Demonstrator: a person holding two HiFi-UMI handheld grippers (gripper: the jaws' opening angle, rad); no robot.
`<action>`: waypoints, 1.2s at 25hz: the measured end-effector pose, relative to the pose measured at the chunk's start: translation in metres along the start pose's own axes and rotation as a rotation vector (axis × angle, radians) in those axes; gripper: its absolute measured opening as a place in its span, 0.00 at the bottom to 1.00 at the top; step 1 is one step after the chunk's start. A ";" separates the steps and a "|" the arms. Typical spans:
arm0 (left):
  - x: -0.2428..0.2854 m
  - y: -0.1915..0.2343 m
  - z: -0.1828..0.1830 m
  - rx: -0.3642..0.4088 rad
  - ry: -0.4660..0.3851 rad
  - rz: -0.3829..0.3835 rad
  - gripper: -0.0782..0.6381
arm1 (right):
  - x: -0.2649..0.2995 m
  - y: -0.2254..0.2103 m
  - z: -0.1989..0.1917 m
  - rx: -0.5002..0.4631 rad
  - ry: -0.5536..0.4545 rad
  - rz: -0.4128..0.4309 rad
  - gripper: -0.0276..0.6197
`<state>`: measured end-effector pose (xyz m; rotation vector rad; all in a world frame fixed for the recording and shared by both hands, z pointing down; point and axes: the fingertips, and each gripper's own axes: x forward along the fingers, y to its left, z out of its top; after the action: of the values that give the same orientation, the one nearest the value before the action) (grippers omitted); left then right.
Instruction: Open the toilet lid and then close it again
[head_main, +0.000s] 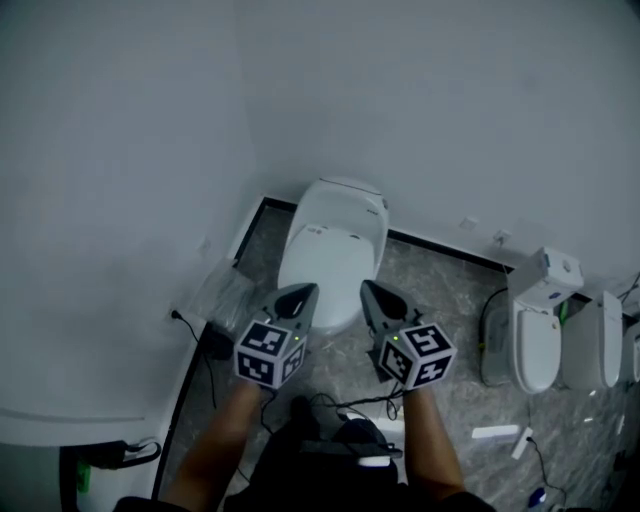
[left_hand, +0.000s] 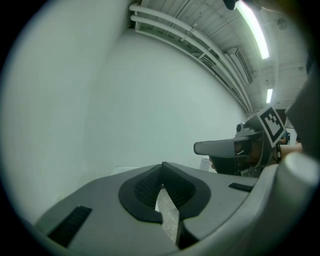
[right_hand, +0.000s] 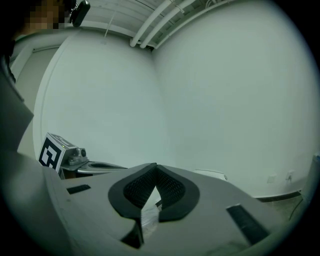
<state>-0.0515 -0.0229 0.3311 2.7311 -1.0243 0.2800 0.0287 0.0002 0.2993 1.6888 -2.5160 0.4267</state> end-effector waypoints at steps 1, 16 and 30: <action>0.003 0.003 -0.003 -0.004 0.008 -0.001 0.12 | 0.003 -0.003 -0.004 0.007 0.008 -0.004 0.06; 0.062 0.016 -0.053 -0.033 0.142 0.103 0.12 | 0.040 -0.066 -0.051 0.058 0.106 0.074 0.06; 0.105 0.048 -0.177 -0.071 0.296 0.149 0.12 | 0.070 -0.095 -0.177 0.131 0.249 0.079 0.06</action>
<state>-0.0244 -0.0773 0.5336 2.4572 -1.1272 0.6377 0.0735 -0.0472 0.5019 1.4733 -2.4237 0.7731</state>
